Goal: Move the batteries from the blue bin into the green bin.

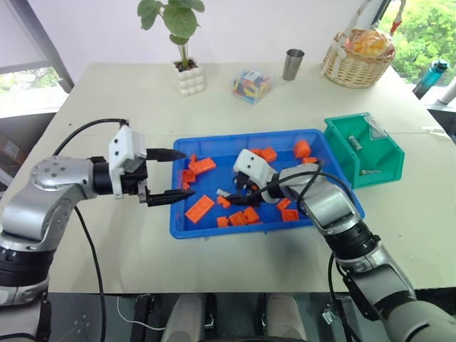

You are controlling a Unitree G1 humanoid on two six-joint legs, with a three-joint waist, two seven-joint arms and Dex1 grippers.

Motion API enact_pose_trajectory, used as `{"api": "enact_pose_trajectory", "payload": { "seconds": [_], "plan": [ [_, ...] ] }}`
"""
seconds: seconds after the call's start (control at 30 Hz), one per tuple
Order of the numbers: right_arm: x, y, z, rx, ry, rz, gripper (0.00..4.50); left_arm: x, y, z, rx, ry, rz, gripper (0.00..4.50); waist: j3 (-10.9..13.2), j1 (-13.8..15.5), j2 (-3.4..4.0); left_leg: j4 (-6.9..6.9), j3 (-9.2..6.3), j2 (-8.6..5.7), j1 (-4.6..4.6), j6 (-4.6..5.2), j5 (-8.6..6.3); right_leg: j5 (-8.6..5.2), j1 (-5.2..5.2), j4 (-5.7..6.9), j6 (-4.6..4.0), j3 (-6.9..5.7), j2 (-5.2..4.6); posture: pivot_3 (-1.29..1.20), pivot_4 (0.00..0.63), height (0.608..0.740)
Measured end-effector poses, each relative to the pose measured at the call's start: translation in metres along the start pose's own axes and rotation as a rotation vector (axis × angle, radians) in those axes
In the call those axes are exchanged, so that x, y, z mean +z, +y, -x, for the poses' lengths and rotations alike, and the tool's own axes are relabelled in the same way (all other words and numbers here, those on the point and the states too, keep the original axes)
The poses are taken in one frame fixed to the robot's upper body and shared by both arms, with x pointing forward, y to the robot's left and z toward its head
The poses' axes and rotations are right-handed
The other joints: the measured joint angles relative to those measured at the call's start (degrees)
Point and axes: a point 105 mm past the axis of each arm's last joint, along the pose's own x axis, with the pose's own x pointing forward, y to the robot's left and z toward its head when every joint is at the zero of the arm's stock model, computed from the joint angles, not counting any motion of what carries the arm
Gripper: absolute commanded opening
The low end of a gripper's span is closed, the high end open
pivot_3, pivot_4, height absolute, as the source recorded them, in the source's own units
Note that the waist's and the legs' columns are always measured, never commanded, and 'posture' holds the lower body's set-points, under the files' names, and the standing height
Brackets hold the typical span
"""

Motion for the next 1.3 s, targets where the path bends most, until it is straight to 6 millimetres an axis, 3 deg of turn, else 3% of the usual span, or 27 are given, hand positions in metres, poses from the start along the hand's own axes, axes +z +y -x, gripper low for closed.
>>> {"api": "enact_pose_trajectory", "payload": {
  "seconds": [0.1, 0.23, 0.27, 0.47, 0.57, 0.67, 0.7, 0.73, 0.87, 0.93, 1.03, 1.23, 1.27, 1.3],
  "plan": [
    [-0.001, -0.001, -0.002, 0.005, -0.008, 0.014, 2.29, -0.001, 0.0, 0.0, 0.008, -0.001, 0.003, 4.5, 0.0, 0.0, -0.01, 0.0, 0.0, 0.0, 0.0, 0.0, 0.0, 0.0, 0.01, 0.0, 0.0, 0.0, 0.0, 0.0, 0.15, 0.654],
    [0.0, 0.002, -0.004, 0.022, -0.019, 0.028, 0.25, -0.003, -0.003, -0.001, 0.007, 0.002, 0.006, 4.5, 0.0, 0.0, -0.01, 0.0, 0.0, 0.0, 0.0, 0.0, 0.0, 0.0, 0.01, 0.0, 0.0, 0.0, 0.0, 0.0, 0.15, 0.654],
    [0.0, 0.002, -0.004, 0.021, -0.02, 0.029, 0.1, -0.003, -0.003, -0.001, 0.007, 0.002, 0.008, 4.5, 0.0, 0.0, -0.02, 0.0, -0.02, 0.0, 0.0, 0.0, 0.0, 0.0, 0.02, 0.0, 0.0, 0.0, 0.0, 0.0, 0.15, 0.654],
    [0.002, 0.001, 0.001, 0.024, -0.035, -0.022, 0.11, -0.002, -0.006, -0.005, -0.004, -0.021, 0.009, 4.5, 0.0, 0.2, -0.02, 0.0, -0.02, 0.0, 0.0, 0.0, 0.0, 0.0, 0.03, -0.01, 0.0, 0.0, -0.01, 0.0, 0.15, 0.654],
    [0.011, -0.014, 0.022, -0.053, -0.088, -0.091, 0.11, -0.001, -0.008, -0.01, -0.023, -0.035, 0.014, 4.5, 0.0, 0.5, -0.03, 0.0, -0.01, 0.0, 0.0, 0.0, 0.0, 0.0, 0.05, -0.03, 0.0, 0.0, -0.02, 0.0, 0.15, 0.654],
    [0.012, -0.051, 0.072, -0.241, -0.118, -0.149, 0.11, 0.002, -0.007, -0.016, -0.031, -0.063, 0.009, 4.5, 0.0, 1.6, -0.05, 0.01, -0.01, -0.01, 0.0, 0.0, 0.0, 0.0, 0.1, -0.11, 0.0, -0.01, -0.02, 0.0, 0.15, 0.654],
    [0.009, -0.068, 0.099, -0.345, -0.125, -0.171, 0.11, 0.002, -0.006, -0.016, -0.026, -0.068, 0.011, 4.5, 0.0, 1.9, -0.06, 0.01, -0.03, -0.02, 0.0, 0.0, 0.0, 0.0, 0.13, -0.13, 0.0, -0.02, -0.03, 0.0, 0.15, 0.654],
    [0.007, -0.074, 0.109, -0.383, -0.125, -0.178, 0.11, 0.001, -0.006, -0.016, -0.024, -0.068, 0.013, 4.5, 0.0, 1.9, -0.07, 0.02, -0.04, -0.02, 0.01, 0.0, 0.0, 0.0, 0.17, -0.15, 0.0, -0.02, -0.02, 0.0, 0.15, 0.654],
    [-0.035, -0.11, 0.187, -0.678, -0.041, -0.272, 0.11, -0.002, -0.005, -0.023, -0.027, -0.085, 0.019, 4.5, 0.1, 1.9, -0.13, 0.01, 0.0, -0.02, 0.01, 0.01, 0.0, 0.0, 0.25, -0.28, 0.02, -0.04, -0.03, 0.0, 0.15, 0.654],
    [-0.054, -0.117, 0.21, -0.766, 0.003, -0.302, 0.11, -0.003, -0.005, -0.027, -0.034, -0.089, 0.024, 4.5, 0.1, 1.6, -0.16, 0.01, 0.09, 0.0, 0.01, 0.02, 0.0, -0.18, 0.28, -0.37, 0.32, -0.04, -0.08, 0.0, 0.15, 0.654],
    [-0.071, -0.118, 0.219, -0.806, 0.037, -0.326, 0.11, 0.004, -0.003, -0.029, -0.04, -0.104, -0.001, 4.5, 0.1, 1.1, -0.16, -0.01, 0.26, 0.13, 0.02, 0.01, 0.01, -0.32, 0.28, -0.5, 0.48, -0.03, -0.07, 0.0, 0.15, 0.654],
    [-0.079, -0.122, 0.22, -0.839, 0.044, -0.331, 2.9, 0.005, 0.0, -0.032, -0.039, -0.107, -0.008, 4.5, 0.1, 1.7, -0.16, 0.0, 0.2, 0.08, 0.01, 0.02, 0.01, -0.33, 0.36, -0.62, 0.47, -0.04, -0.1, 0.0, 0.15, 0.654],
    [-0.078, -0.122, 0.219, -0.841, 0.044, -0.323, 3.3, 0.005, 0.0, -0.032, -0.038, -0.107, -0.008, 4.5, 0.1, 1.8, -0.16, 0.0, 0.17, 0.07, 0.01, 0.02, 0.01, -0.32, 0.4, -0.68, 0.47, -0.04, -0.1, 0.0, 0.15, 0.654],
    [-0.078, -0.123, 0.218, -0.839, 0.045, -0.309, 3.3, 0.004, 0.0, -0.032, -0.038, -0.107, -0.008, 4.5, 0.1, 1.9, -0.16, 0.0, 0.15, 0.07, 0.01, 0.02, 0.01, -0.32, 0.42, -0.71, 0.47, -0.04, -0.09, 0.0, 0.15, 0.654]
  ]
}}
